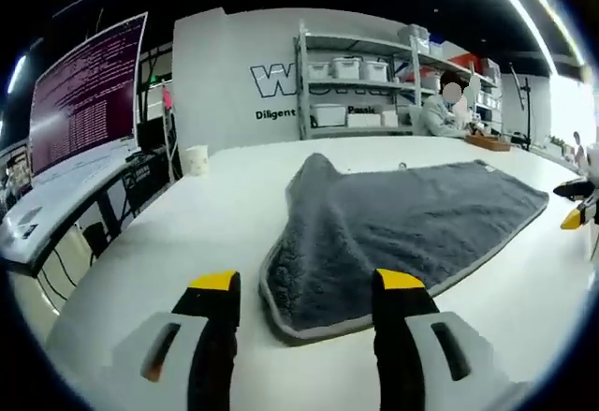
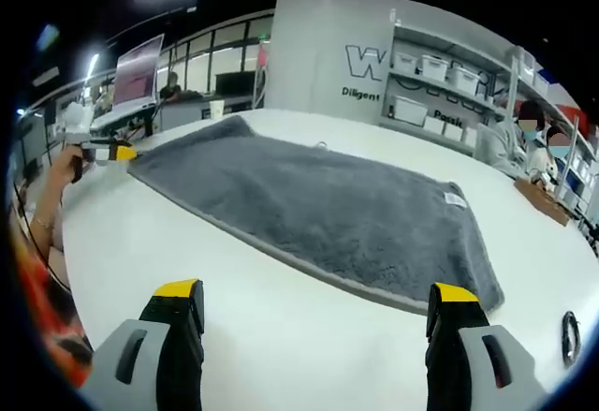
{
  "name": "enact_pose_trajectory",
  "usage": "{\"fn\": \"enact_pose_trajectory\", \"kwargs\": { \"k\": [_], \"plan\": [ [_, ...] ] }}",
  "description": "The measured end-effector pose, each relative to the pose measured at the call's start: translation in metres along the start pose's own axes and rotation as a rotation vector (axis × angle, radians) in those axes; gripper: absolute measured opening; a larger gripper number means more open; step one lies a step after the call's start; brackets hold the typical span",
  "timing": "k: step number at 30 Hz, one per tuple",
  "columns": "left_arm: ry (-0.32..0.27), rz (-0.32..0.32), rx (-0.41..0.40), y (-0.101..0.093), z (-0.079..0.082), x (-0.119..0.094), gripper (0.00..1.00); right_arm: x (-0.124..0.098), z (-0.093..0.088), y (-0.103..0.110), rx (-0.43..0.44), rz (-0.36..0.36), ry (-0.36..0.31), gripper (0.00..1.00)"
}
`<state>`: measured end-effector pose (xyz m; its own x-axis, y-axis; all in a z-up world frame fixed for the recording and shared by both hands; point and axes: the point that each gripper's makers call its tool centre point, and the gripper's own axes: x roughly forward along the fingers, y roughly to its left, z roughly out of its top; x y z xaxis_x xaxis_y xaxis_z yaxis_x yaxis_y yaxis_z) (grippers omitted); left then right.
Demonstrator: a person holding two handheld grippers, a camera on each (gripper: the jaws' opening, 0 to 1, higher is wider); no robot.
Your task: Open the folded towel by lifting each exposed corner and separating the folded layers until the towel lies flat within the target outline without major curled edges
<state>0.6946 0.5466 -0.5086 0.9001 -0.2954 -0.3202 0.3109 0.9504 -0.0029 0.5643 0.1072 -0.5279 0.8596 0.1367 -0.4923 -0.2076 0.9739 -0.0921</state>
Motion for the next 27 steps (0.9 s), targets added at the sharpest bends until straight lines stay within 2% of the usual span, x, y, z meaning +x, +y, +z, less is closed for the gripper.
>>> {"fn": "enact_pose_trajectory", "kwargs": {
  "k": [1,2,4,5,7,10,14,19,22,25,27],
  "plan": [
    [0.001,-0.026,-0.02,-0.006,0.001,0.001,0.66,0.001,0.002,0.0,-0.001,0.004,-0.005,0.99],
    [0.005,-0.041,-0.045,-0.009,0.002,0.001,0.77,0.003,0.004,0.001,-0.001,0.007,-0.017,0.99],
    [-0.003,-0.046,-0.043,-0.011,0.004,0.003,0.93,0.006,0.01,-0.001,0.012,0.004,-0.044,0.99],
    [-0.007,-0.053,-0.041,-0.014,0.006,0.004,0.96,0.007,0.012,-0.001,0.017,0.006,-0.051,0.99],
    [-0.004,-0.079,-0.022,-0.02,0.006,0.005,0.95,0.009,0.014,-0.001,0.024,0.013,-0.058,0.98],
    [-0.008,-0.106,-0.034,-0.024,0.008,0.006,0.99,0.013,0.015,0.001,0.032,0.021,-0.06,0.98],
    [-0.028,-0.112,-0.033,-0.021,0.018,0.012,0.99,0.017,0.016,0.005,0.037,0.034,-0.061,0.98],
    [-0.09,-0.14,-0.031,-0.011,0.049,0.025,1.0,0.019,0.016,0.008,0.042,0.039,-0.059,0.99],
    [-0.075,-0.151,0.031,-0.007,0.06,0.038,1.0,0.02,0.016,0.01,0.045,0.04,-0.058,0.99],
    [-0.082,-0.149,0.048,0.002,0.079,0.061,0.99,0.021,0.016,0.013,0.046,0.047,-0.059,0.99],
    [-0.081,-0.12,0.081,0.009,0.087,0.073,0.96,0.021,0.017,0.015,0.045,0.05,-0.06,0.99]
  ]
}}
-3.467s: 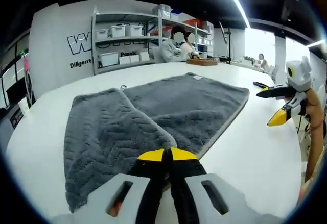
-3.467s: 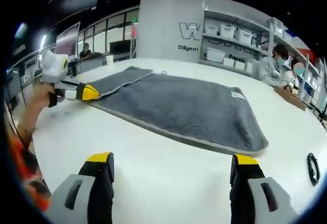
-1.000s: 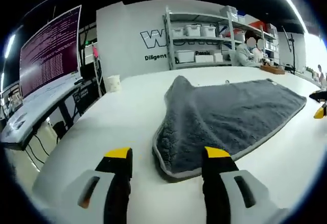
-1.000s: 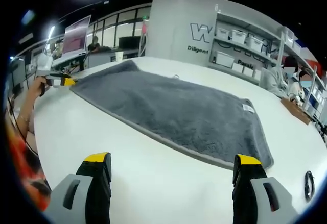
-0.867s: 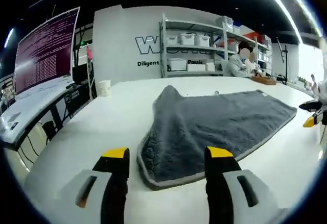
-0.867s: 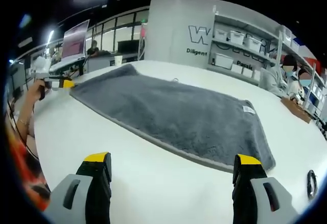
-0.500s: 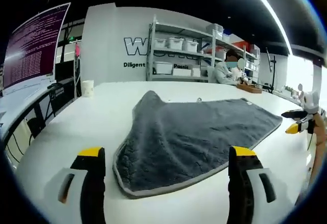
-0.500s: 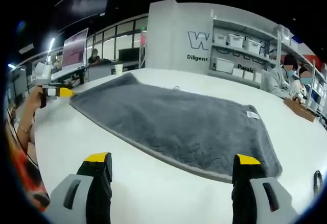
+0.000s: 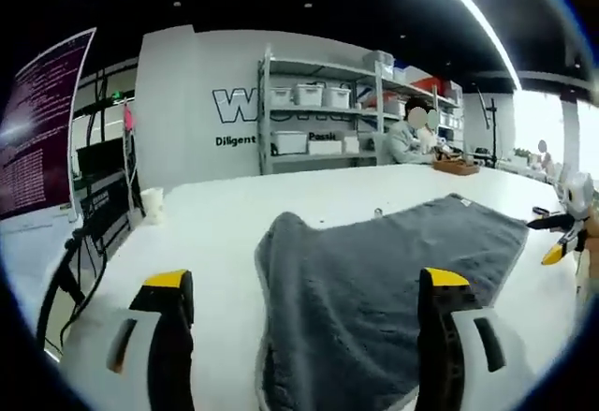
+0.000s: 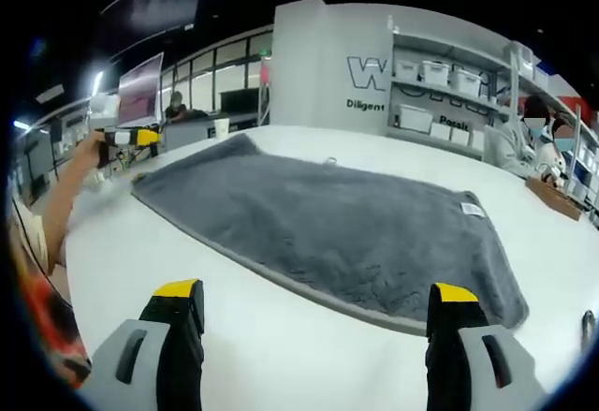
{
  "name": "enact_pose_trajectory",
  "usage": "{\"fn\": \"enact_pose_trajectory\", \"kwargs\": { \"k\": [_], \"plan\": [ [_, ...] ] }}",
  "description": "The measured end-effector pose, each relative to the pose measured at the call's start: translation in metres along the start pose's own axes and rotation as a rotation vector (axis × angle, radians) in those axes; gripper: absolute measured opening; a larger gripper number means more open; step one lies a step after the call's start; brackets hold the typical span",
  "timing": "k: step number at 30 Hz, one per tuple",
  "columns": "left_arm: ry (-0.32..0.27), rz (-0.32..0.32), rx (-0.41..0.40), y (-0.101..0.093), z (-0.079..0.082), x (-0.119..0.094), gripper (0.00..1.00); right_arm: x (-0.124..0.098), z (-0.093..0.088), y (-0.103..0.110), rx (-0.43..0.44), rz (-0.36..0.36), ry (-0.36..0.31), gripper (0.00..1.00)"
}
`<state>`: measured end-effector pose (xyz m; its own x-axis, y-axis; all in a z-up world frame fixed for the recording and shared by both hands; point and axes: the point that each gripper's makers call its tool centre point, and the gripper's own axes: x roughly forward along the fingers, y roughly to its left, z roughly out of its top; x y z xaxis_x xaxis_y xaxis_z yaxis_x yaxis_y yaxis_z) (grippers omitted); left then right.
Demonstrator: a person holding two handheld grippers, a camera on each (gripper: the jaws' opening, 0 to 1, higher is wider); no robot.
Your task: Open the folded towel by lifting each exposed corner and separating the folded layers until the towel lies flat within the target outline without major curled edges
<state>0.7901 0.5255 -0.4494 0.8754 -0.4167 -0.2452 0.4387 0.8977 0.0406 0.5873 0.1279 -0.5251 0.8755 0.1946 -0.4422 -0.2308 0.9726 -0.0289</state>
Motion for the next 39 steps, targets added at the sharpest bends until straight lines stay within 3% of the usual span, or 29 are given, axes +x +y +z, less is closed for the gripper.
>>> {"fn": "enact_pose_trajectory", "kwargs": {
  "k": [4,7,13,15,18,20,23,25,35,39],
  "plan": [
    [0.005,0.081,0.043,0.026,0.01,0.025,0.83,-0.001,0.001,0.002,0.0,-0.002,-0.002,0.99],
    [0.01,0.098,0.035,0.041,0.015,0.048,0.73,-0.003,0.001,0.002,0.0,-0.005,-0.001,0.99],
    [0.062,0.167,0.096,0.065,0.009,0.087,0.55,-0.006,0.0,0.002,-0.007,-0.007,0.001,0.99],
    [0.081,0.149,0.117,0.066,0.003,0.101,0.53,-0.008,-0.002,0.001,-0.01,-0.011,0.008,0.99],
    [0.122,0.134,0.102,0.071,-0.007,0.123,0.42,-0.01,-0.003,-0.002,-0.008,-0.017,0.01,0.99],
    [0.152,0.108,0.057,0.071,-0.017,0.138,0.35,-0.011,-0.003,-0.003,-0.008,-0.02,0.01,0.99],
    [0.191,0.039,0.027,0.062,-0.028,0.155,0.34,-0.013,-0.004,-0.003,-0.01,-0.023,0.011,0.99],
    [0.22,0.036,0.031,0.061,-0.035,0.163,0.33,-0.014,-0.005,-0.004,-0.008,-0.026,0.012,0.99],
    [0.326,-0.001,0.113,0.05,-0.065,0.185,0.09,-0.018,-0.01,-0.008,-0.003,-0.037,0.023,0.98],
    [0.322,0.009,0.141,0.051,-0.068,0.186,0.03,-0.019,-0.012,-0.01,-0.003,-0.044,0.028,0.98]
  ]
}}
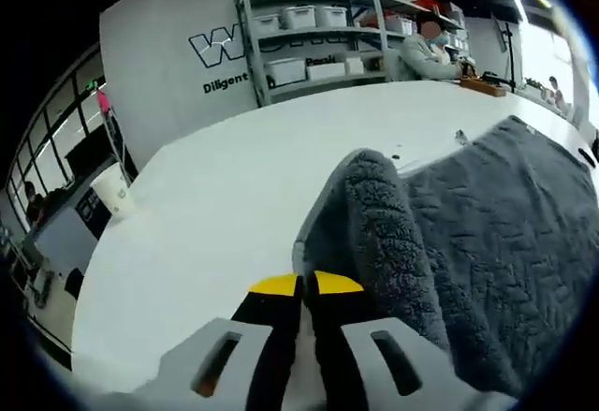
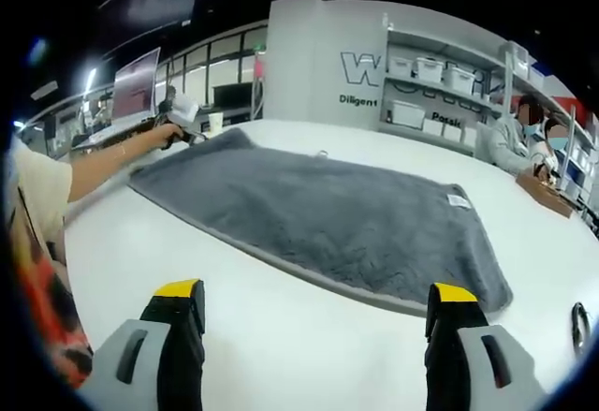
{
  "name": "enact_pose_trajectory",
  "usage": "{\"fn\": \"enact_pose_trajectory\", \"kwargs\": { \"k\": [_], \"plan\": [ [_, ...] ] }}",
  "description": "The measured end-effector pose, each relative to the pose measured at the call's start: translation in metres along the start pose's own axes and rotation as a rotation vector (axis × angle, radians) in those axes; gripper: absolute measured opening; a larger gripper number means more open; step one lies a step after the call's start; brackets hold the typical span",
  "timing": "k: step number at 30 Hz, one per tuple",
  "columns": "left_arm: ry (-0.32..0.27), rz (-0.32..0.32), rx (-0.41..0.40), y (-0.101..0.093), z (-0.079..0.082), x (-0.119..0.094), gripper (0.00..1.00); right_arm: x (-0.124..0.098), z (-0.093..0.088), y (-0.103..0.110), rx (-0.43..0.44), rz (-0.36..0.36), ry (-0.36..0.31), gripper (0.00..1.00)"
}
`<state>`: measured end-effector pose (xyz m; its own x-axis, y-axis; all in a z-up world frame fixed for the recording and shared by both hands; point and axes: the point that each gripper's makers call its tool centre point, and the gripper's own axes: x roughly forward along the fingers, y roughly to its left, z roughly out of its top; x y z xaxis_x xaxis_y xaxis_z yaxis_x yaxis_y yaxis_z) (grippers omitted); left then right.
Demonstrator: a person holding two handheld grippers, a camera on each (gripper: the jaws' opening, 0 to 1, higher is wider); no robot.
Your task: Open the folded towel by lifting each exposed corner and separating the folded layers until the towel lies flat within the target outline without major curled edges
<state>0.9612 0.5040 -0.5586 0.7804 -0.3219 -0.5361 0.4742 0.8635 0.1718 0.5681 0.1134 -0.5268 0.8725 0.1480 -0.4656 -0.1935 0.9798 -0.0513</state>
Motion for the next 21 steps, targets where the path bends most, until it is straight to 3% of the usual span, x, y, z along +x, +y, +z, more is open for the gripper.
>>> {"fn": "enact_pose_trajectory", "kwargs": {
  "k": [8,13,21],
  "plan": [
    [-0.011,0.029,0.021,0.011,-0.001,0.0,0.0,-0.002,-0.003,-0.002,0.002,-0.006,0.004,0.98],
    [0.016,0.077,0.057,0.031,-0.002,0.003,0.0,-0.003,-0.003,-0.001,0.002,-0.004,0.001,0.98],
    [0.099,0.146,0.194,0.058,-0.007,0.003,0.0,-0.007,-0.005,-0.002,0.013,-0.014,-0.005,0.98]
  ]
}}
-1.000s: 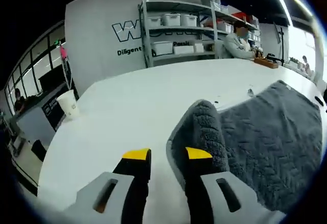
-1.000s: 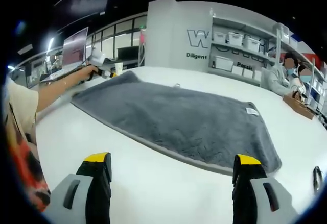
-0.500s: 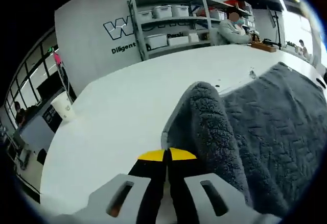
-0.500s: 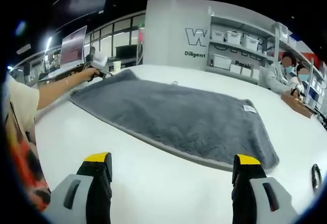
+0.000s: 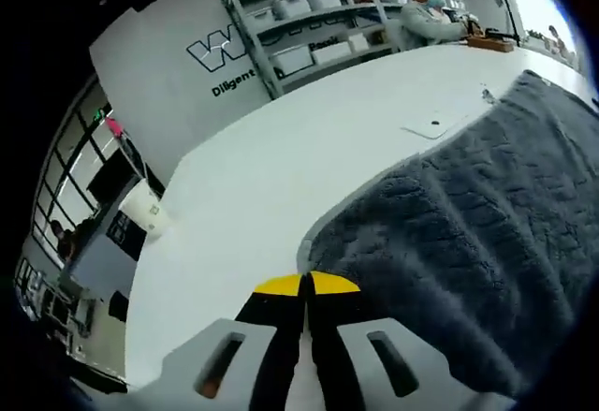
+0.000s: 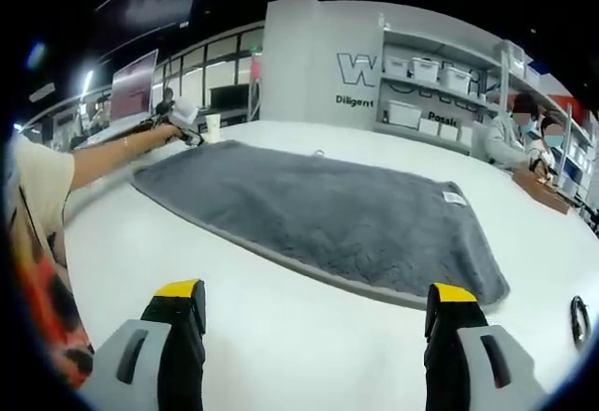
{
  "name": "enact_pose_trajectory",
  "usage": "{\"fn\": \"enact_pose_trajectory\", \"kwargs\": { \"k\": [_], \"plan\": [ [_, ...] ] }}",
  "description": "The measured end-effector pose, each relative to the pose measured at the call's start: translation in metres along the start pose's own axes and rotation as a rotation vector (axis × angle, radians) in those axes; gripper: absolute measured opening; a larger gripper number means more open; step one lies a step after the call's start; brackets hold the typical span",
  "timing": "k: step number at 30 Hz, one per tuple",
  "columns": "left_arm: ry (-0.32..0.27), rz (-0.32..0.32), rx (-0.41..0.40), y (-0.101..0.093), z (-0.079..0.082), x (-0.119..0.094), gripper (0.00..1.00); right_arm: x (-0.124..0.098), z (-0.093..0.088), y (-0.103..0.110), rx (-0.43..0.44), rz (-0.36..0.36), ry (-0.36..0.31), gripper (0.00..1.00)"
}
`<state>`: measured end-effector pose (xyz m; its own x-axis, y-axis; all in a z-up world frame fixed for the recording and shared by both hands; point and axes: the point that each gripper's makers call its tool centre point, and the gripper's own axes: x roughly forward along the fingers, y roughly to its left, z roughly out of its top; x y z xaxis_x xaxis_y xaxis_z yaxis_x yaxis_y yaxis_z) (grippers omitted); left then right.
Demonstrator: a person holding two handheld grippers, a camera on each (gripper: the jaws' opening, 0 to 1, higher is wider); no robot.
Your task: Open the folded towel by lifting each exposed corner and separating the folded layers until the towel lies flat within the target outline without major curled edges
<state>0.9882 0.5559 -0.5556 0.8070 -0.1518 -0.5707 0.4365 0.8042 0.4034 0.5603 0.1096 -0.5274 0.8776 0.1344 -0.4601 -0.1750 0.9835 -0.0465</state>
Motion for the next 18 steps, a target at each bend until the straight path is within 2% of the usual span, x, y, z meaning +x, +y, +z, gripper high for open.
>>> {"fn": "enact_pose_trajectory", "kwargs": {
  "k": [5,12,18],
  "plan": [
    [0.047,0.05,0.026,0.011,-0.005,0.001,0.0,0.0,-0.001,-0.001,0.006,-0.003,0.0,0.98],
    [0.054,0.082,0.08,0.011,-0.004,0.001,0.02,0.001,-0.001,0.002,0.0,0.01,-0.002,0.98],
    [0.016,0.075,-0.016,0.011,-0.002,-0.014,0.2,-0.001,-0.001,0.0,0.007,0.005,-0.009,0.98]
  ]
}}
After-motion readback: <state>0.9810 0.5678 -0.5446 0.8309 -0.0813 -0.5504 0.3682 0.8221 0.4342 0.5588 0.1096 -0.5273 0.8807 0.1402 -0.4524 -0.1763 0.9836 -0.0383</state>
